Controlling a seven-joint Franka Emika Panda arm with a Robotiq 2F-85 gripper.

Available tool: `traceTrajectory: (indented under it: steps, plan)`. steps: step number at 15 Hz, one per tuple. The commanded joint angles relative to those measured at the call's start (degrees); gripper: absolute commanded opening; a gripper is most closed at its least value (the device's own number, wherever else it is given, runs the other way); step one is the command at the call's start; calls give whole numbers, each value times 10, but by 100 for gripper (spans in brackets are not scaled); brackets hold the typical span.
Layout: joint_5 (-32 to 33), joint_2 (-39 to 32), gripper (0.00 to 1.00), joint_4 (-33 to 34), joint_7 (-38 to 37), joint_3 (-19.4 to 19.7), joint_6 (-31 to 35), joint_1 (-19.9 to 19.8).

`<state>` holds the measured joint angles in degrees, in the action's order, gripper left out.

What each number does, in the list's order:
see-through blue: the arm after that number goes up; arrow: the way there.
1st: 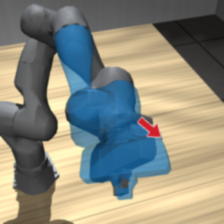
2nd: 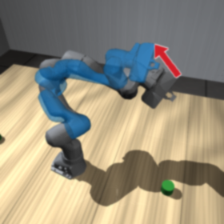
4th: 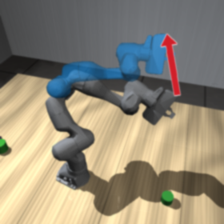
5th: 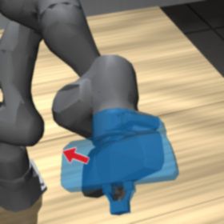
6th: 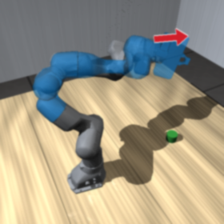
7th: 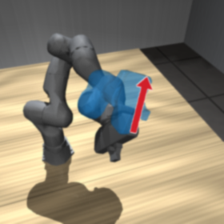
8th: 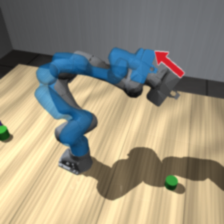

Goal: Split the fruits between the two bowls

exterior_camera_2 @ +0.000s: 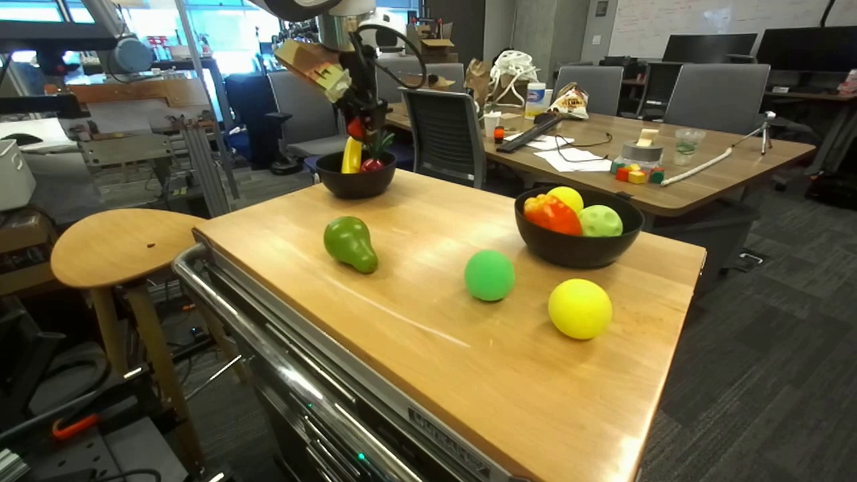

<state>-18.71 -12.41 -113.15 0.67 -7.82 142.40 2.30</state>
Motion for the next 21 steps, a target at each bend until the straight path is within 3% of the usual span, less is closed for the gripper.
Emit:
traceTrajectory:
  steps: [1, 2, 3, 4, 7, 12, 14, 17, 18, 21]
  plan:
    - [12, -48, 26, 34, -49, -5, 33, 34]
    - [15, -59, 26, 41, -63, -3, 32, 40]
    - [22, -68, 75, 46, -88, 2, 27, 47]
    - [25, -74, 76, 50, -105, 5, 23, 51]
    - [42, -67, 97, 47, -145, 14, 18, 55]
    - [55, 24, 100, 1, -177, 30, -43, 44]
    - [108, 79, 100, -31, -179, 54, -112, 35]
    - [182, 130, 100, -34, -140, 85, -274, 2]
    - [155, 85, 100, -13, -159, 69, -213, 14]
    - [172, 121, 100, -25, -140, 83, -268, -8]
